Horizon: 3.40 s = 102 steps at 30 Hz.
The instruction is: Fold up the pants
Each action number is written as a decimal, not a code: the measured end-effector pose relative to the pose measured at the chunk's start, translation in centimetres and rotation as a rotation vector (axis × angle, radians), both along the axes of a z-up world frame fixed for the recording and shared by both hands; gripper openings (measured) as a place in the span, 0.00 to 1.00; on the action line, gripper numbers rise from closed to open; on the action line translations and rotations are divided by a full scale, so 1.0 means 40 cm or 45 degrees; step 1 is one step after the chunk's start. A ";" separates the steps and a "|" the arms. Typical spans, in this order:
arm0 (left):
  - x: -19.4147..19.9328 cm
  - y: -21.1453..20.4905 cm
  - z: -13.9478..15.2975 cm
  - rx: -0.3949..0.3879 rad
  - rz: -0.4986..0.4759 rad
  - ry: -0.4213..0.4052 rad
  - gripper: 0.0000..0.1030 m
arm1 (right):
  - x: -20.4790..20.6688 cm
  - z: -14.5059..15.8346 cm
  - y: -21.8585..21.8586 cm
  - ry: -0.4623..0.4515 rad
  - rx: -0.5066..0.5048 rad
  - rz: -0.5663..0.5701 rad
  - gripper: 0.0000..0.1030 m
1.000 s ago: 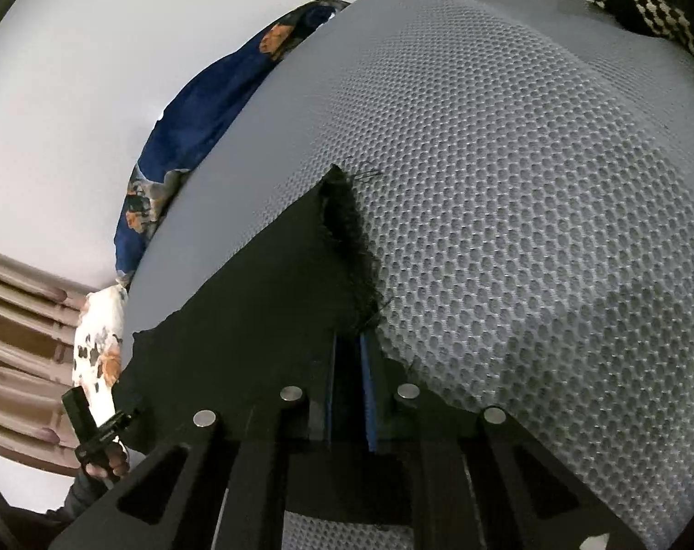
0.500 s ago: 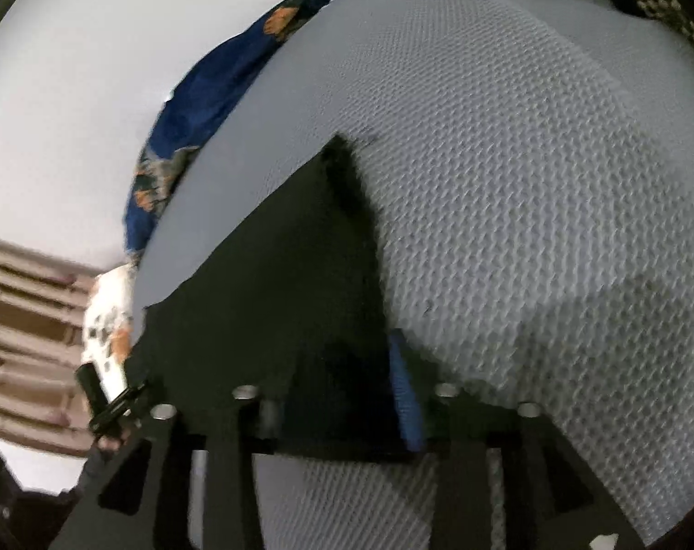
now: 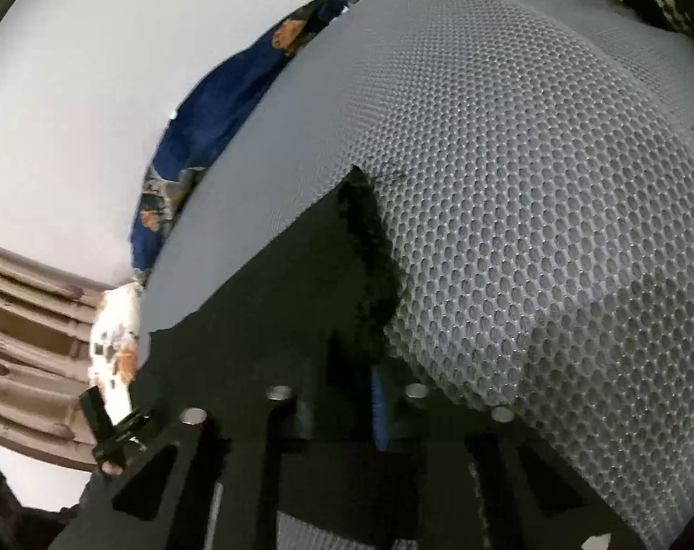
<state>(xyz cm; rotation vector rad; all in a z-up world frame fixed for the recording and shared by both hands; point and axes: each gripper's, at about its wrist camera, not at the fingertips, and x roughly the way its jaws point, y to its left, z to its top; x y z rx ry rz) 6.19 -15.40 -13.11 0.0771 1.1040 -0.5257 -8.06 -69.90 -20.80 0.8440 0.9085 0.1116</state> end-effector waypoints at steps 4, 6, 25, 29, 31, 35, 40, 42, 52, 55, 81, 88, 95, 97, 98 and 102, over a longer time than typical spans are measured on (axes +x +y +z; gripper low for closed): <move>-0.006 0.000 -0.002 -0.013 -0.008 -0.015 0.63 | -0.013 0.031 0.032 0.014 -0.080 -0.062 0.09; -0.005 0.001 -0.001 -0.020 -0.011 -0.012 0.63 | -0.021 0.063 0.060 -0.013 -0.095 -0.089 0.07; 0.016 0.240 0.148 -0.234 0.135 -0.118 0.63 | 0.200 0.333 0.643 -0.207 -0.150 0.251 0.07; 0.018 0.293 0.163 -0.261 0.163 -0.116 0.63 | 0.279 0.281 0.785 -0.153 -0.136 0.368 0.07; 0.021 0.316 0.170 -0.271 0.179 -0.117 0.63 | 0.307 0.245 0.845 -0.114 -0.123 0.424 0.07; 0.021 0.356 0.181 -0.289 0.197 -0.120 0.63 | 0.341 0.173 0.959 -0.046 -0.143 0.547 0.07; 0.024 0.382 0.185 -0.322 0.206 -0.105 0.63 | 0.357 0.115 1.089 0.019 -0.287 0.659 0.07; 0.024 0.383 0.186 -0.329 0.201 -0.099 0.63 | 0.362 0.094 1.113 0.050 -0.314 0.677 0.14; 0.031 0.333 0.159 -0.460 0.102 0.114 0.63 | 0.291 0.196 1.029 -0.059 -0.249 0.523 0.43; 0.044 0.305 0.127 -0.524 0.075 0.271 0.63 | 0.252 0.213 0.966 -0.071 -0.249 0.431 0.44; 0.054 0.131 -0.046 -0.597 0.095 0.654 0.12 | 0.117 0.112 0.813 0.027 -0.117 0.193 0.44; 0.010 0.175 0.008 -0.541 0.056 0.532 0.10 | 0.118 0.126 0.842 0.020 -0.222 0.239 0.44; 0.012 0.183 -0.025 -0.409 0.075 0.504 0.09 | 0.137 0.071 0.854 0.100 -0.288 0.227 0.42; 0.009 0.182 0.002 -0.335 0.060 0.416 0.12 | 0.146 0.084 0.859 0.103 -0.318 0.244 0.42; 0.006 0.183 0.013 -0.306 0.052 0.377 0.13 | 0.150 0.093 0.861 0.094 -0.341 0.241 0.43; 0.016 0.176 0.071 -0.264 0.024 0.199 0.20 | 0.185 0.143 0.853 0.033 -0.522 0.208 0.43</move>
